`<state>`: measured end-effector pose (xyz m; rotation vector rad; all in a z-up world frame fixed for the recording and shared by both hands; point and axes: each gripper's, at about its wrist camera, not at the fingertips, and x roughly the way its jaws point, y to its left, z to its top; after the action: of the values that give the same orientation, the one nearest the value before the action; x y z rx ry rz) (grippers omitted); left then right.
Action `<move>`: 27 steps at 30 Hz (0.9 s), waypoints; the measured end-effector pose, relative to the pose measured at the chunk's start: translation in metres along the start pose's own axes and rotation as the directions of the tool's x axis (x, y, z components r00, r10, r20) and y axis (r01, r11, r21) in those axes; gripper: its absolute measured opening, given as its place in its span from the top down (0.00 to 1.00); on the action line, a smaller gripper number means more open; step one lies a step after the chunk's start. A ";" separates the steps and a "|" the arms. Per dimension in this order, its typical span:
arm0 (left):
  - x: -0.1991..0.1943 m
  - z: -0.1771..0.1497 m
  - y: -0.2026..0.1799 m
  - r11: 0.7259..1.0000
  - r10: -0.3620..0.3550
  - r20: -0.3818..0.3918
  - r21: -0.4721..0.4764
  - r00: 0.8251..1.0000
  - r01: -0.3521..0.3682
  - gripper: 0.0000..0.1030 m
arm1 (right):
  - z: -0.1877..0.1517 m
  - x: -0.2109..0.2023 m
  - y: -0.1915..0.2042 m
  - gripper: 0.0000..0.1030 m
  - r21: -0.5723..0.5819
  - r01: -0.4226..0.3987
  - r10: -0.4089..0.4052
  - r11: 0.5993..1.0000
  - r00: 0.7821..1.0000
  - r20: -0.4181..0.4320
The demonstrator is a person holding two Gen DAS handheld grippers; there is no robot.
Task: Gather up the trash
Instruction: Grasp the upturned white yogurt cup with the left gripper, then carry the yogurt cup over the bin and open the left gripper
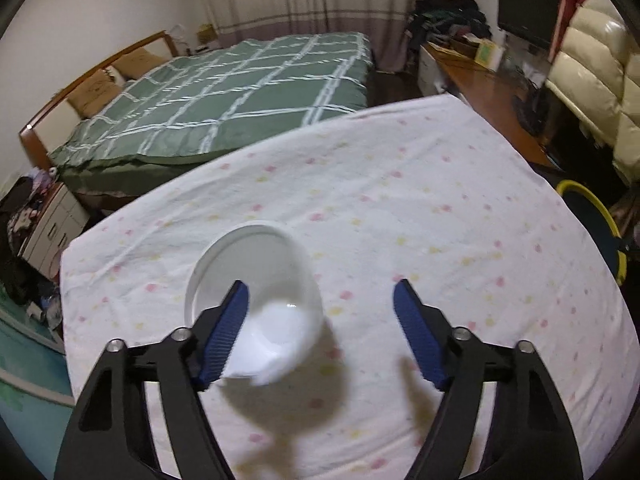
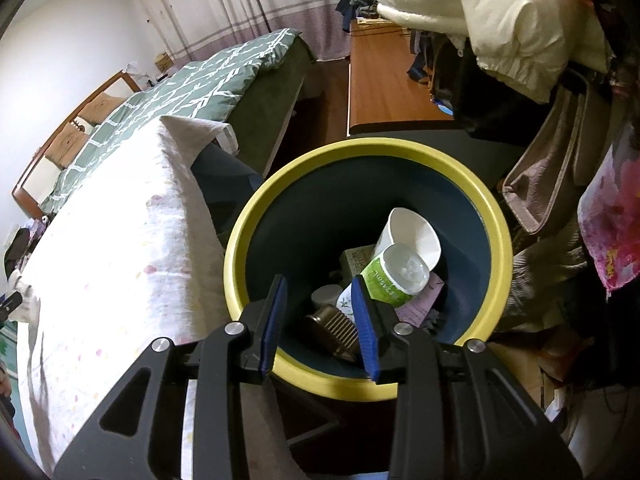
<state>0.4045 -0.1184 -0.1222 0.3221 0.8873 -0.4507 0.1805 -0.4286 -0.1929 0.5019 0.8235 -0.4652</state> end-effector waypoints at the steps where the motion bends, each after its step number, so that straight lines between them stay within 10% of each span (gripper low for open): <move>1: -0.001 -0.001 -0.002 1.000 0.000 -0.002 0.006 1.000 0.000 0.35 | 0.000 -0.001 -0.001 0.69 0.000 -0.001 0.001 1.000 1.000 0.002; 14: 0.018 -0.003 -0.015 0.996 0.060 -0.048 0.067 0.997 -0.057 0.48 | -0.001 -0.004 -0.002 0.69 0.005 -0.015 0.015 1.000 1.000 0.004; 21: 0.018 -0.001 -0.025 0.996 0.062 -0.053 0.070 0.997 -0.058 0.88 | -0.003 -0.005 -0.004 0.69 0.011 -0.030 0.030 0.999 1.000 0.003; 27: 0.008 0.005 -0.045 0.995 0.086 -0.001 0.056 0.996 -0.086 0.93 | -0.004 -0.013 -0.010 0.69 0.011 -0.052 0.052 0.999 0.999 0.015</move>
<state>0.3894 -0.1613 -0.1291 0.4105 0.8615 -0.3958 0.1643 -0.4315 -0.1877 0.5282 0.7925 -0.4255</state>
